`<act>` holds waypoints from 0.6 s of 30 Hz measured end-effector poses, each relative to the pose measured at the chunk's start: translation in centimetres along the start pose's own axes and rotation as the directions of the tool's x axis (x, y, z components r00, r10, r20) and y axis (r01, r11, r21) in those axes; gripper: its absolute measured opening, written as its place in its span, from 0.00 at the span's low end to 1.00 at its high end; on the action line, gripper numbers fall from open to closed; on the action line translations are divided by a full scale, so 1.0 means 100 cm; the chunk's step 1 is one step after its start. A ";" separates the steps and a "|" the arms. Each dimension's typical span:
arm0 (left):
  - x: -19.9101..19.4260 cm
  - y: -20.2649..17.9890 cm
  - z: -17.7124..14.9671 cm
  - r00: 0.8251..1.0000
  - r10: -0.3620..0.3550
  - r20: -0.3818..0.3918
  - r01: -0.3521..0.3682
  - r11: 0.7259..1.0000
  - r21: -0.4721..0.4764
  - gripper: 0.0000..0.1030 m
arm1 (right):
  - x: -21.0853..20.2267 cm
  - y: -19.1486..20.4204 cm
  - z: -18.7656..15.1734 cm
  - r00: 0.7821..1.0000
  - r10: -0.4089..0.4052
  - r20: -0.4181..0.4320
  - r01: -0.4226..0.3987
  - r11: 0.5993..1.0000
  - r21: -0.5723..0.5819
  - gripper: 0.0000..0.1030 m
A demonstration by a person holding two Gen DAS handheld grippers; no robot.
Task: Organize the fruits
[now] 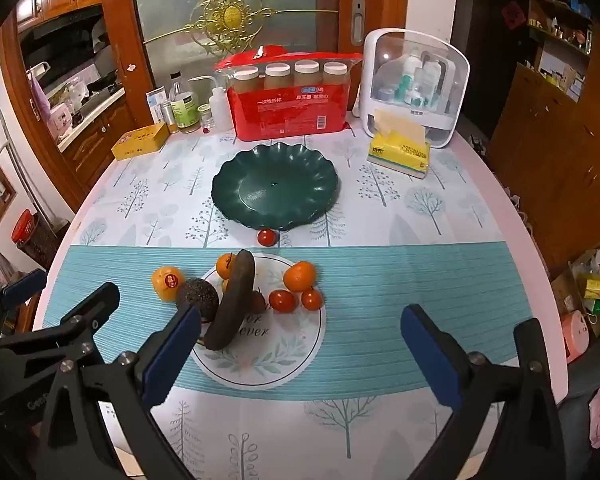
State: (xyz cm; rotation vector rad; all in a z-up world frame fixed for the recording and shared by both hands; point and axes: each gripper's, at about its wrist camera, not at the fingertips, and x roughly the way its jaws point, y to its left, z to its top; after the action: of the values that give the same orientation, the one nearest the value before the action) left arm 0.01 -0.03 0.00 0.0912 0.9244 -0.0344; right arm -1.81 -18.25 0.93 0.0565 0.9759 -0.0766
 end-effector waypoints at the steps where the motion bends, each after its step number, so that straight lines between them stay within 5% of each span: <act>1: 0.000 0.000 0.000 1.000 -0.001 0.001 0.001 1.000 -0.002 0.96 | 0.000 0.000 -0.001 1.000 -0.002 -0.002 0.002 1.000 -0.002 0.98; 18: -0.005 0.004 -0.005 0.999 -0.033 -0.005 0.033 0.999 -0.020 0.96 | -0.002 -0.004 -0.006 1.000 -0.001 -0.012 0.001 1.000 -0.002 0.98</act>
State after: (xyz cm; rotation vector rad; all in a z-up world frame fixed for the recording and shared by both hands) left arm -0.63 0.40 0.14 0.0580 0.9315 -0.0559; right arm -2.44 -18.62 0.78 0.0550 0.9878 -0.0765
